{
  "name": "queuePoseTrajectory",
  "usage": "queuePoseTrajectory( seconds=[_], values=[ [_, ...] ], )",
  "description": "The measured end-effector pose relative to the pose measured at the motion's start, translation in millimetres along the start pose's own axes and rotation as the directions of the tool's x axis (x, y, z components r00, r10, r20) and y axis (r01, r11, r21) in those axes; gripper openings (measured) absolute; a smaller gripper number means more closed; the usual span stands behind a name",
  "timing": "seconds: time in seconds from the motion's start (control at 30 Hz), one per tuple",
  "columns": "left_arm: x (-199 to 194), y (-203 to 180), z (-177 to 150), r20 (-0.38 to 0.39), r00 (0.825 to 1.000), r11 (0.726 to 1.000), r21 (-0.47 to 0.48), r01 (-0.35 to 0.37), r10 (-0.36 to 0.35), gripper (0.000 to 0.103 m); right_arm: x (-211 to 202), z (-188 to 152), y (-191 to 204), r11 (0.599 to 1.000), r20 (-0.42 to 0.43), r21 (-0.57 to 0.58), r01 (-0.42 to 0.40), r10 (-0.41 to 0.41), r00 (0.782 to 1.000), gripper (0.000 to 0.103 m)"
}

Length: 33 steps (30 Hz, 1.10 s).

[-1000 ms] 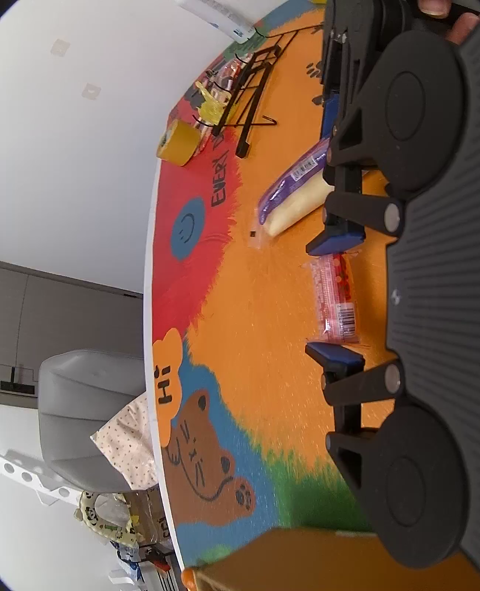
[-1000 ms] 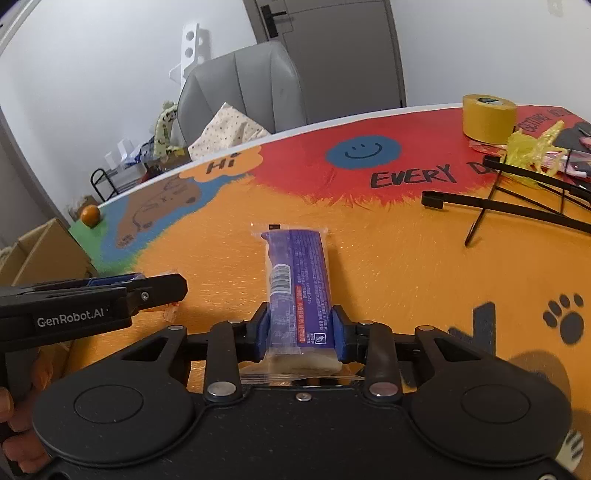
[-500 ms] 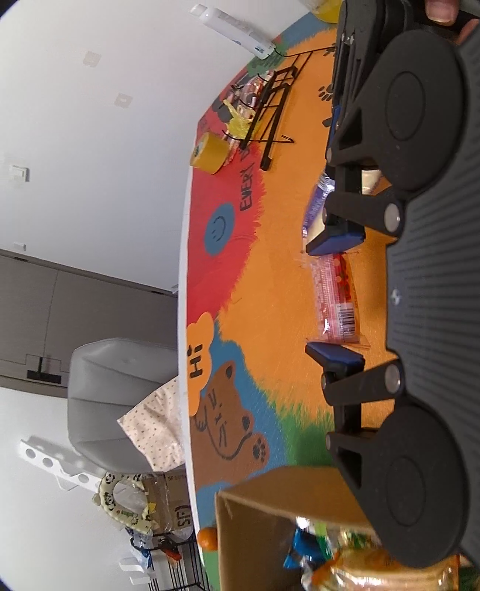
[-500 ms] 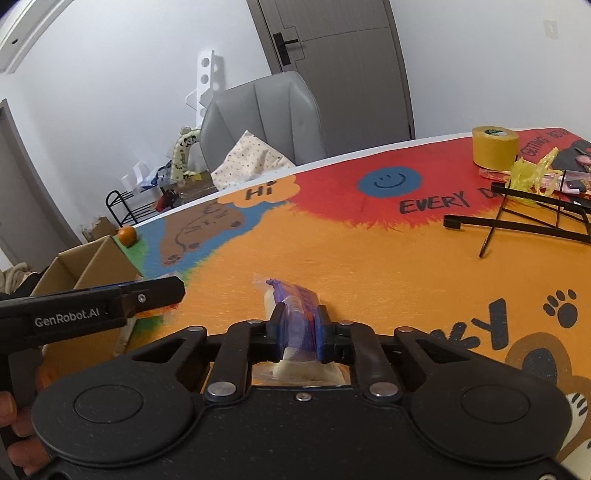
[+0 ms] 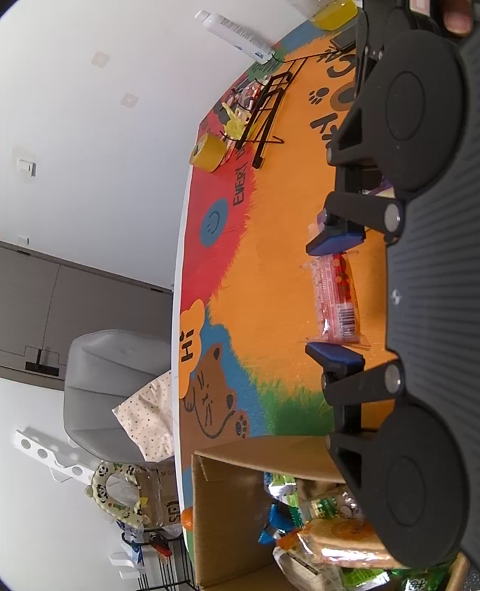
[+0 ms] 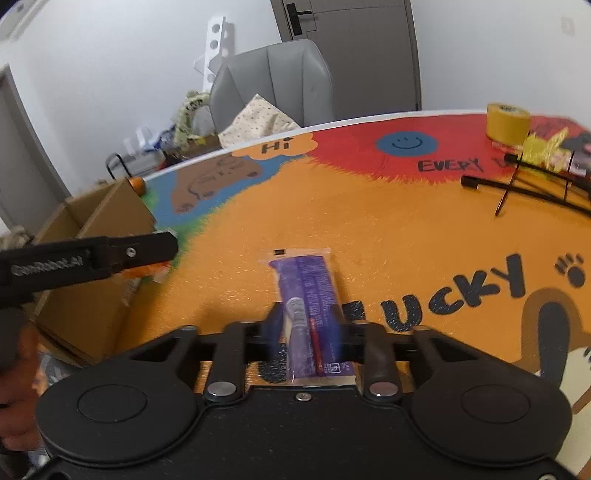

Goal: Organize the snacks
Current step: 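Carry both snacks over the box and open both tools to drop them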

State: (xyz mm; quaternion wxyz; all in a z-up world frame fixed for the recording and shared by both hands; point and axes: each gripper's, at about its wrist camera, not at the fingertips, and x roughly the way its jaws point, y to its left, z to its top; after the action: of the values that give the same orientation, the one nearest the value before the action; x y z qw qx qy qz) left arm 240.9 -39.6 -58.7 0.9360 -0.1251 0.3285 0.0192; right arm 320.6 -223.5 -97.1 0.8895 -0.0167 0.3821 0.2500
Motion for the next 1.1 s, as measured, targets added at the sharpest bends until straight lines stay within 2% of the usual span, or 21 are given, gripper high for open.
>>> queuePoseTrajectory(
  seconds=[0.1, 0.17, 0.2, 0.23, 0.27, 0.3, 0.4, 0.7, 1.1],
  values=[
    [-2.9, 2.1, 0.3, 0.002, 1.000, 1.000, -0.005, 0.004, -0.004, 0.050, 8.4, 1.8, 5.0, 1.000, -0.015, -0.012, 0.021, -0.021, 1.000, 0.064],
    [-7.0, 4.7, 1.5, 0.011, 1.000, 1.000, -0.010, 0.003, -0.003, 0.050, 15.2, 0.5, 7.0, 0.999, -0.031, -0.022, 0.036, -0.037, 0.999, 0.065],
    [-8.4, 5.7, 2.2, 0.014, 1.000, 1.000, -0.013, 0.002, -0.002, 0.050, 18.5, -0.8, 7.8, 0.999, -0.042, -0.025, 0.031, -0.032, 0.999, 0.064],
    [-10.2, 7.4, 2.7, 0.017, 1.000, 1.000, -0.016, 0.001, -0.001, 0.050, 22.3, -2.8, 8.7, 0.999, -0.060, -0.030, 0.025, -0.027, 0.998, 0.057],
    [-12.0, 9.4, 3.4, 0.020, 1.000, 1.000, -0.020, -0.001, 0.001, 0.050, 25.8, -5.2, 10.8, 0.998, -0.074, -0.048, 0.037, -0.040, 0.996, 0.037],
    [-13.2, 10.4, 3.8, 0.022, 1.000, 1.000, -0.022, -0.002, 0.003, 0.050, 27.3, -7.4, 12.8, 0.998, -0.078, -0.062, 0.029, -0.034, 0.996, 0.032],
    [-16.9, 14.0, 5.1, 0.027, 1.000, 1.000, -0.029, -0.003, 0.004, 0.050, 22.7, -6.8, 18.0, 0.998, -0.067, -0.060, 0.018, -0.022, 0.997, 0.029],
    [-44.3, 34.3, 11.6, 0.075, 0.997, 0.999, -0.054, -0.002, 0.006, 0.050, -1.4, 12.6, 38.6, 1.000, 0.016, -0.019, -0.024, 0.024, 1.000, 0.029],
    [-75.8, 83.4, 17.1, 0.113, 0.990, 0.991, -0.120, -0.066, 0.080, 0.050, -12.3, 32.3, 81.5, 0.997, 0.076, -0.044, -0.069, 0.072, 0.994, 0.029]
  ],
)
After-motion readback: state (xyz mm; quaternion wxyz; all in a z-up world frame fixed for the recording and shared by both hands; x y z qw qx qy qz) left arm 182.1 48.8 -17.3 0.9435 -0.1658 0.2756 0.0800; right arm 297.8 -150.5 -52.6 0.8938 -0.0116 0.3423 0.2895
